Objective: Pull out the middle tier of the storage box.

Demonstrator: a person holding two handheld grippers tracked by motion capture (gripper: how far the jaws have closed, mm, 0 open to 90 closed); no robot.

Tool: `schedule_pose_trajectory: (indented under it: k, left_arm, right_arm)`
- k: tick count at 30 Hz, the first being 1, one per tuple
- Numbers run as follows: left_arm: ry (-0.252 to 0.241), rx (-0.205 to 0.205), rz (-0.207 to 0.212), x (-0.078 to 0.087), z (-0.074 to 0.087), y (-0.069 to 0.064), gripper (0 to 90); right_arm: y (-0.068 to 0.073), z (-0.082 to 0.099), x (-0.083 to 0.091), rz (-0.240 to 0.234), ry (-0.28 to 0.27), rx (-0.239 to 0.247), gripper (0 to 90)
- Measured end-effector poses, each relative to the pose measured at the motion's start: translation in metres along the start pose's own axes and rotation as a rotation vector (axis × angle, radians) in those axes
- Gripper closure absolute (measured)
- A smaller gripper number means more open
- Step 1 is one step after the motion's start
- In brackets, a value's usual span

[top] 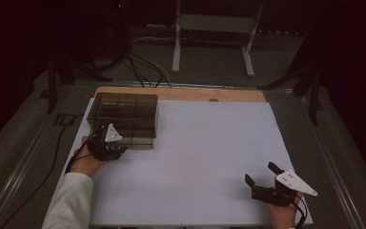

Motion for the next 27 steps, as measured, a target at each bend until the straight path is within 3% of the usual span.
schedule_pose_trajectory:
  k: [14, 17, 24, 25, 27]
  left_arm:
    - [-0.001, 0.009, 0.024, 0.000, 0.004, -0.002, 53.4]
    - [-0.037, 0.031, 0.054, 0.003, 0.005, -0.001, 52.1]
    - [-0.070, 0.050, 0.057, 0.008, 0.003, 0.000, 44.8]
    - [-0.096, 0.070, 0.049, 0.010, 0.003, 0.001, 41.6]
    - [-0.101, 0.082, 0.055, 0.011, 0.002, 0.002, 38.3]
  right_arm:
    - [0.001, 0.000, -0.001, -0.001, 0.001, 0.002, 0.8]
    - [0.000, 0.000, -0.001, -0.001, 0.001, 0.001, 0.8]
    - [0.001, 0.000, -0.001, -0.003, 0.003, 0.001, 0.8]
    - [0.001, 0.000, -0.001, -0.002, 0.002, 0.001, 0.8]
    - [0.000, 0.000, -0.001, -0.002, 0.001, 0.000, 0.8]
Point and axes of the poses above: each handheld gripper's, and its own axes: x roughly backward along the jaws, z roughly out of its underside, y roughly to its left, the point moved 1 cm from there along -x, roughly forward along the jaws, and after that the axes turned 1 degree about z, right-handed, at the moved point
